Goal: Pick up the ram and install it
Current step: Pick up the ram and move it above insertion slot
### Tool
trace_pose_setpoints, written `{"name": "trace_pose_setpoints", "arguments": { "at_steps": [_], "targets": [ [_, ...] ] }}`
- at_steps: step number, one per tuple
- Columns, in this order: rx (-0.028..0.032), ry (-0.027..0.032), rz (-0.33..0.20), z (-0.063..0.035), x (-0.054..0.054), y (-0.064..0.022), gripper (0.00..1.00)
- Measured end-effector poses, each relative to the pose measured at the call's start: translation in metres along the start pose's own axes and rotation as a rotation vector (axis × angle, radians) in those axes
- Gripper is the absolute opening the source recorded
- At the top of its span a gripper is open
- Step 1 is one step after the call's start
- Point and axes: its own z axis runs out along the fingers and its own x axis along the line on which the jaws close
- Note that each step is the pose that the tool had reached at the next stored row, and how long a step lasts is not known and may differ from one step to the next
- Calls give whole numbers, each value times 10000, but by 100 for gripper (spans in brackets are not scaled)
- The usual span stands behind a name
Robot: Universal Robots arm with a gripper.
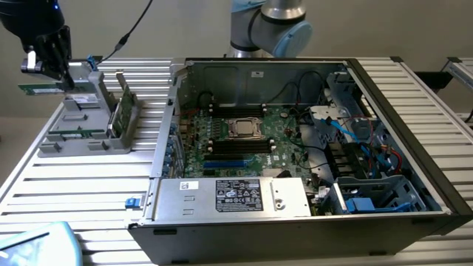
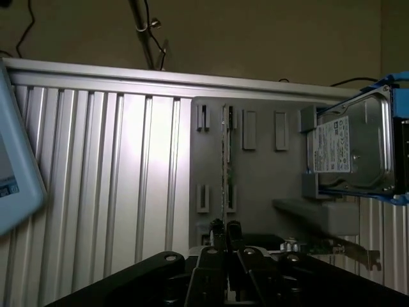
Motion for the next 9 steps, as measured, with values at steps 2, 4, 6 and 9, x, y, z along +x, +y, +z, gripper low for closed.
{"name": "trace_pose_setpoints", "arguments": {
  "at_steps": [2, 4, 6, 9],
  "targets": [
    [-27, -2, 3, -22, 0, -36, 13],
    [-56, -4, 6, -45, -1, -71, 13],
    [-84, -6, 8, -68, -1, -105, 13],
    [-129, -9, 13, -110, -3, -156, 13]
  ]
}}
